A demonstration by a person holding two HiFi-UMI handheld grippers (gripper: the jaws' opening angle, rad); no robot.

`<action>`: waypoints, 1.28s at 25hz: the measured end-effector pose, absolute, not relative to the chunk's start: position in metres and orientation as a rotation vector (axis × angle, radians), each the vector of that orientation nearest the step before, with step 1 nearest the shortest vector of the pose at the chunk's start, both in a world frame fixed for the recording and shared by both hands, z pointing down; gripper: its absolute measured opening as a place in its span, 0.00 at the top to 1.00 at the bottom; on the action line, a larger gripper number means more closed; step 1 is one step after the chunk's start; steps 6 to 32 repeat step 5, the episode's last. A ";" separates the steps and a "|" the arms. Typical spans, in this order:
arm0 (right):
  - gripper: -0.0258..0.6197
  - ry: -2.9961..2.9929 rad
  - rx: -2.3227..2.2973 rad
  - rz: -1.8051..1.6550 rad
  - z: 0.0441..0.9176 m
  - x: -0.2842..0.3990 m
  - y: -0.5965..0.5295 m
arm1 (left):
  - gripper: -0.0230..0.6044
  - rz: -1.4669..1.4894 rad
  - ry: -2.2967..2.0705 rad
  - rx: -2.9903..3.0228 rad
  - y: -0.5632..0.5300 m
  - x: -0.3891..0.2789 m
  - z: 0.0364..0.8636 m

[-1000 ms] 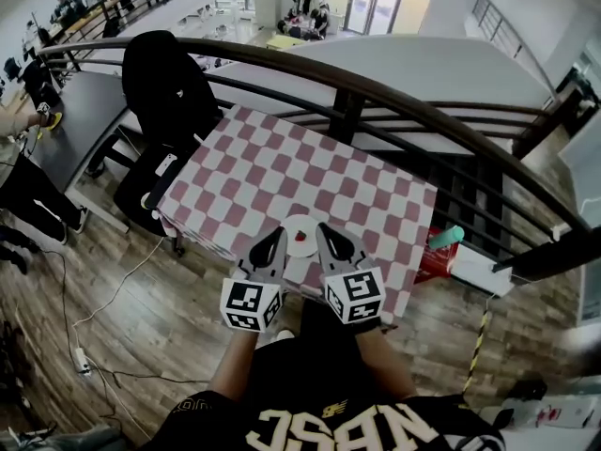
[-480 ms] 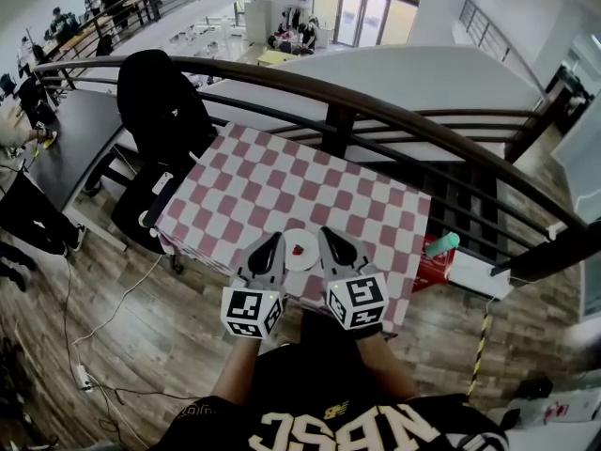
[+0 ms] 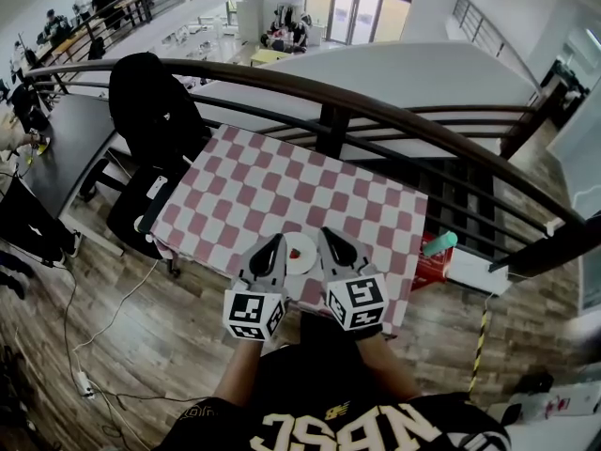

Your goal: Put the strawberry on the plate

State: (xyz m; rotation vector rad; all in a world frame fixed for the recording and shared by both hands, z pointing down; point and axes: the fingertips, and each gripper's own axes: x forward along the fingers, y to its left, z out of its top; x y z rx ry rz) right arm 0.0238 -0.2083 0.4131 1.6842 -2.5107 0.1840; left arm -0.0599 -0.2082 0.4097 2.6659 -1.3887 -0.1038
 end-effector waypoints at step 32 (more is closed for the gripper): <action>0.93 -2.505 1.674 0.191 0.417 0.024 -0.212 | 0.95 -0.099 -1.388 2.658 -0.213 -0.058 0.414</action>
